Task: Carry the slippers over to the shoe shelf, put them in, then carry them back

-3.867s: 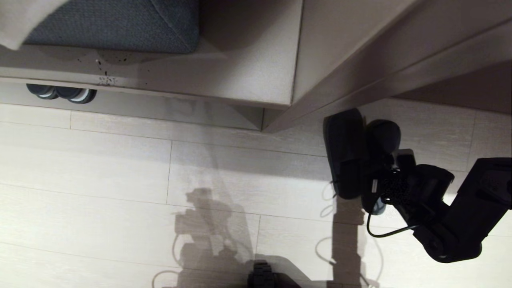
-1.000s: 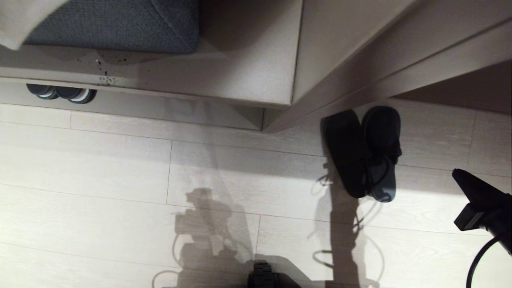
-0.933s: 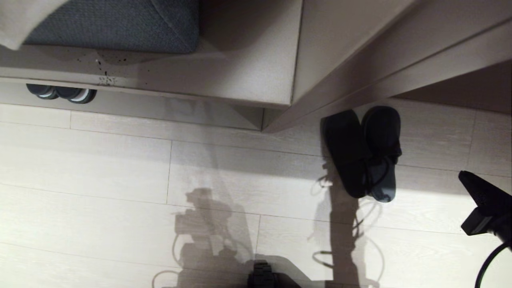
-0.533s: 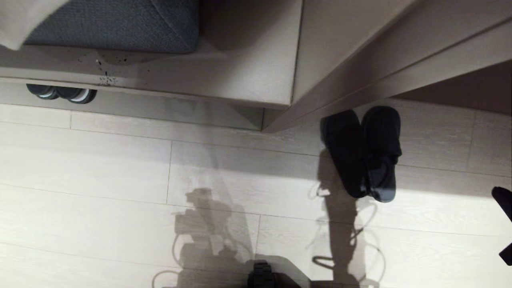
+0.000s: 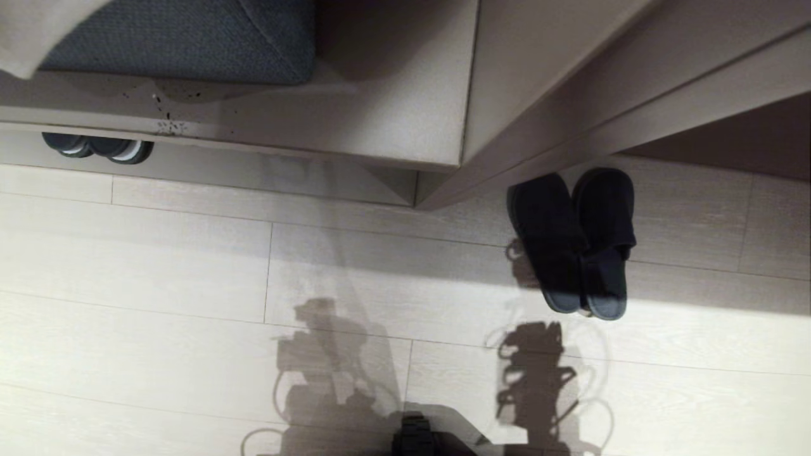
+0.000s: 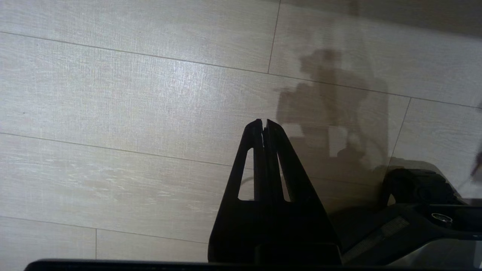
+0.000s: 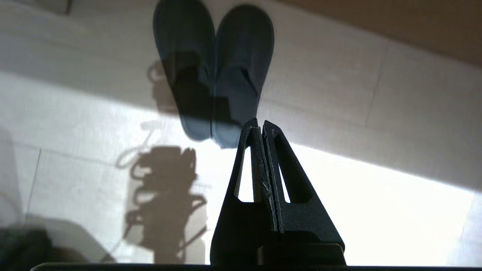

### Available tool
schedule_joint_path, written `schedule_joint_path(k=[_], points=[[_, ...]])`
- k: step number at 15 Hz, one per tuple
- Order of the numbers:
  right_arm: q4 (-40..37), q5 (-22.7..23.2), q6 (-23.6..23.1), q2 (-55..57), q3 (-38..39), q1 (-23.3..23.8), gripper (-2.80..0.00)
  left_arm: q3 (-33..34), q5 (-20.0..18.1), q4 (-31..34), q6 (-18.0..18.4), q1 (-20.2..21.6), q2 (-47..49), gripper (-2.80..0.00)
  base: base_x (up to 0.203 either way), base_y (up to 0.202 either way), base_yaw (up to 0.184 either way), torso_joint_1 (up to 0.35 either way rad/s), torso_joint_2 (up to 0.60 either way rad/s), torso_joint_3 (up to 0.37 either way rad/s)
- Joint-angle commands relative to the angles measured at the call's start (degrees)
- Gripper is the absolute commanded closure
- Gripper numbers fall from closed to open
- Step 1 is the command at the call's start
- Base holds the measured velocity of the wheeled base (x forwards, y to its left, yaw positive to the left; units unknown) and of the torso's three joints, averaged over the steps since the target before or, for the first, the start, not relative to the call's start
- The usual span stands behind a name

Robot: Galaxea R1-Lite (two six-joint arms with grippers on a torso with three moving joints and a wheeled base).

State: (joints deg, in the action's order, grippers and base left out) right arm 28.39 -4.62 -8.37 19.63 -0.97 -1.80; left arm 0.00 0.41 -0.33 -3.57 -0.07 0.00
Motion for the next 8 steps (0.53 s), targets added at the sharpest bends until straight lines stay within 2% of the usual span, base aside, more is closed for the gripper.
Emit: schedule_joint_path(k=[1,4,6,7,8], points=[[-5.3,0.0,0.2,-8.4,0.7,0.4,0.0,0.0,0.0,-0.1,0.0,0.0,-0.1,0.0,0.0,0.0,0.0,0.0,0.0,0.0],[-20.1,0.0,0.5,-19.2,0.1,0.7,0.0,0.0,0.0,0.0,0.0,0.0,-0.1,0.0,0.0,0.0,0.0,0.0,0.0,0.0],[-24.7,2.1,1.1,-19.9,0.1,0.9,0.0,0.0,0.0,0.0,0.1,0.0,0.0,0.0,0.0,0.0,0.0,0.0,0.0,0.0],[-24.9,5.9,1.3,-19.6,0.7,0.9,0.0,0.0,0.0,0.0,0.1,0.0,0.0,0.0,0.0,0.0,0.0,0.0,0.0,0.0],[-25.1,5.7,1.8,-19.5,0.9,0.9,0.0,0.0,0.0,0.0,0.1,0.0,0.0,0.0,0.0,0.0,0.0,0.0,0.0,0.0]])
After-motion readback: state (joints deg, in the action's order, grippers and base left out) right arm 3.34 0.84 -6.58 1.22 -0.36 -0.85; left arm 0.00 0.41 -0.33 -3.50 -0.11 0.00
